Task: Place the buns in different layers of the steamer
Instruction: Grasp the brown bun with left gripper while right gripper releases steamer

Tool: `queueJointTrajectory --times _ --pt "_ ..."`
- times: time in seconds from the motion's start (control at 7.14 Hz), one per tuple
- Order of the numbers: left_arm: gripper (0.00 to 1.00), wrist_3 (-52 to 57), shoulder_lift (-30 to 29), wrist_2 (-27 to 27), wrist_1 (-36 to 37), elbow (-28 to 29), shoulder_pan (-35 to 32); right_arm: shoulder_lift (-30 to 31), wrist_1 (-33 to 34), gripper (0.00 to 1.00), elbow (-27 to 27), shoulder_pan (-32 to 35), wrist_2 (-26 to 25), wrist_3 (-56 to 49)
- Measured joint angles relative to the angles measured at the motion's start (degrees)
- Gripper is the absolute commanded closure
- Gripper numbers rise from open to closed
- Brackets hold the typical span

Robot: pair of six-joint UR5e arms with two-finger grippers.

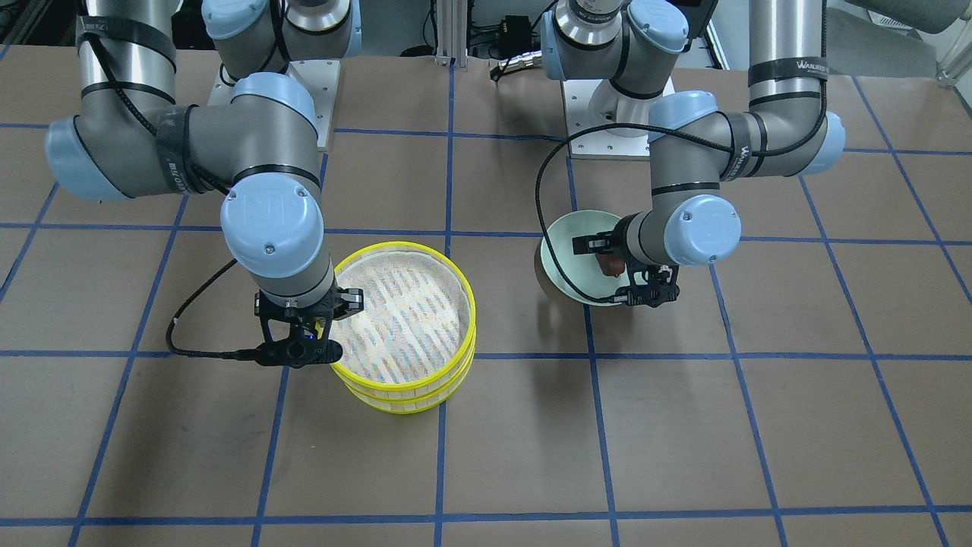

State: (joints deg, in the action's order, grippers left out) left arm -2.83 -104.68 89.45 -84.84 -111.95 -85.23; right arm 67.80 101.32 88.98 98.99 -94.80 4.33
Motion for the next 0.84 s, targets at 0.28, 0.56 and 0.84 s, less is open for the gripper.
queueJointTrajectory --times 0.28,0.56,0.84 --pt "0.18 -0.36 -2.4 0.08 0.2 -0.41 0.06 -0.1 1.5 1.0 1.14 -0.01 0.13 0.0" --pt "0.72 -1.84 -3.65 0.17 -0.06 -1.22 0.07 -0.07 2.11 0.01 1.81 -0.03 0.14 0.04" --pt "1.0 -2.57 -4.07 0.36 -0.14 -1.45 0.06 0.13 2.07 0.0 2.02 -0.02 -0.26 -0.01"
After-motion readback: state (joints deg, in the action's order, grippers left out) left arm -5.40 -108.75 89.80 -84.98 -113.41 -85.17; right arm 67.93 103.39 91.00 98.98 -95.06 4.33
